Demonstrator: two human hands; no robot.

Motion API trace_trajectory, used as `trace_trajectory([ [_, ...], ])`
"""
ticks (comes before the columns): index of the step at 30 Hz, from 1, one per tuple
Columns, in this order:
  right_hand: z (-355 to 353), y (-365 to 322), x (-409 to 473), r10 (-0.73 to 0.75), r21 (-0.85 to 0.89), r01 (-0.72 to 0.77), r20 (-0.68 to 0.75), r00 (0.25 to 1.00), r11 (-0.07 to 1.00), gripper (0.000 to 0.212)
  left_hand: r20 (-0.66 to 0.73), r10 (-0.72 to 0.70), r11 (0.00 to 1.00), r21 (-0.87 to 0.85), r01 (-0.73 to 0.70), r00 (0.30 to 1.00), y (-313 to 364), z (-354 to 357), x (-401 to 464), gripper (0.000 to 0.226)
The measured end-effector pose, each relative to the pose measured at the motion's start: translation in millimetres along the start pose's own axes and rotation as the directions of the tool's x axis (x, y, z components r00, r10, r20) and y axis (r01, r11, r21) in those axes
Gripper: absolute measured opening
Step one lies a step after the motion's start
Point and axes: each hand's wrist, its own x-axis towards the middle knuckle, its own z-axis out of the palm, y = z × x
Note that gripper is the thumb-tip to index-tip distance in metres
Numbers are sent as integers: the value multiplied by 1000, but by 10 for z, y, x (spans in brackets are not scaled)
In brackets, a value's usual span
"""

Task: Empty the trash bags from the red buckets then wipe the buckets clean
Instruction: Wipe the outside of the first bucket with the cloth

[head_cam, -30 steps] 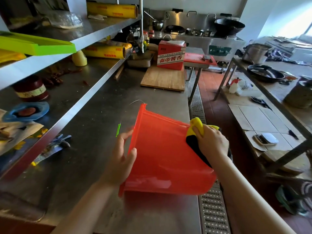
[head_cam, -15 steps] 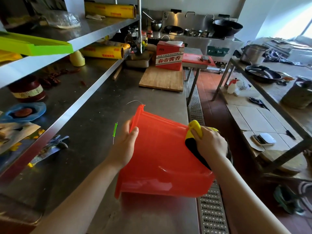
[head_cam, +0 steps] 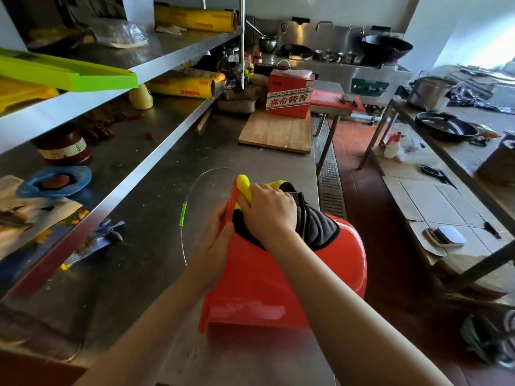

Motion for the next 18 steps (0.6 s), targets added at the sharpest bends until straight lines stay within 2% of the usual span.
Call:
trace_trajectory([
  [5,-61,273,-131,7,41,-6,-35,999,999,42,36,5,1000,-8,-5,999,-18,-15,-103,45],
  [7,-69,417,-198,34,27,-33,-40,999,999,43,52,-32,999,-36,33,998,-32,-31,-134,40],
  [15,-147,1190,-525,235,-14,-237,-76,969,971,42,91,-43,999,27,41,995,44,-90,-188,39],
  [18,-187,1422,-669,299,1,-299,-70,952,954,38,84,-95,994,69,90,992,127,-111,-160,36],
])
